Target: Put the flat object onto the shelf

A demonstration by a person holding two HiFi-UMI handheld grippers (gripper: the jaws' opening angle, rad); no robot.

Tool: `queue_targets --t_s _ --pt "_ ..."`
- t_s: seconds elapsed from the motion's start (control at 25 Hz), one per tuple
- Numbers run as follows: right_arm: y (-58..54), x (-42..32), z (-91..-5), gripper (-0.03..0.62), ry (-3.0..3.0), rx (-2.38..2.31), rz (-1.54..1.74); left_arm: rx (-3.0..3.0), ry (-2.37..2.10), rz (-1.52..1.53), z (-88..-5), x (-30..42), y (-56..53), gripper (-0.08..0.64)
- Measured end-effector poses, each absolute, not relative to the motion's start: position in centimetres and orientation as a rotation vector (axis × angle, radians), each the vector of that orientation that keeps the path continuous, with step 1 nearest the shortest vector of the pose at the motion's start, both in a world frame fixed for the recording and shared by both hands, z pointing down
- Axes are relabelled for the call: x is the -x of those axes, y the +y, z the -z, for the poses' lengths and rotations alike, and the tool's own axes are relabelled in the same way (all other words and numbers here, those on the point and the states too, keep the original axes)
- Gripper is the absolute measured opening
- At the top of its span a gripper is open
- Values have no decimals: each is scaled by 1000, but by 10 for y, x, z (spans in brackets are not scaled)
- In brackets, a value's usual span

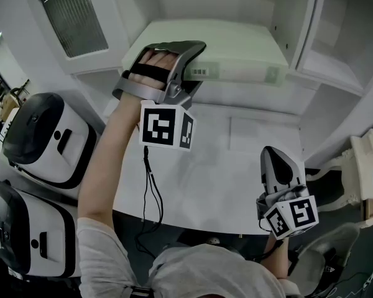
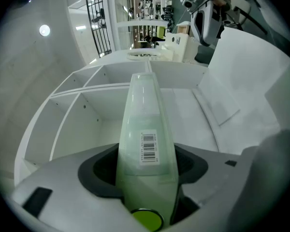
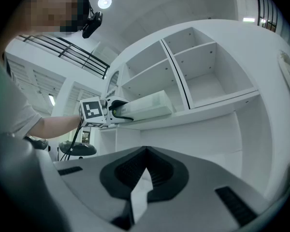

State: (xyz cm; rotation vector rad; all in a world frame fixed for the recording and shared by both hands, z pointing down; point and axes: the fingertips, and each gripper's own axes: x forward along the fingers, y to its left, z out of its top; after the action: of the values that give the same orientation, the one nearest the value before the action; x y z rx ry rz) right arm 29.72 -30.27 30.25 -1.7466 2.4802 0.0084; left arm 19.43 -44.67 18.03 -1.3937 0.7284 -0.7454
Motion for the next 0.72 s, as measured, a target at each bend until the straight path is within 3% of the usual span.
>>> queue_targets --t_s 0.72 --pt "-362 -272 -312 6 2613 1667 12 1410 731 756 -182 -202 -487 291"
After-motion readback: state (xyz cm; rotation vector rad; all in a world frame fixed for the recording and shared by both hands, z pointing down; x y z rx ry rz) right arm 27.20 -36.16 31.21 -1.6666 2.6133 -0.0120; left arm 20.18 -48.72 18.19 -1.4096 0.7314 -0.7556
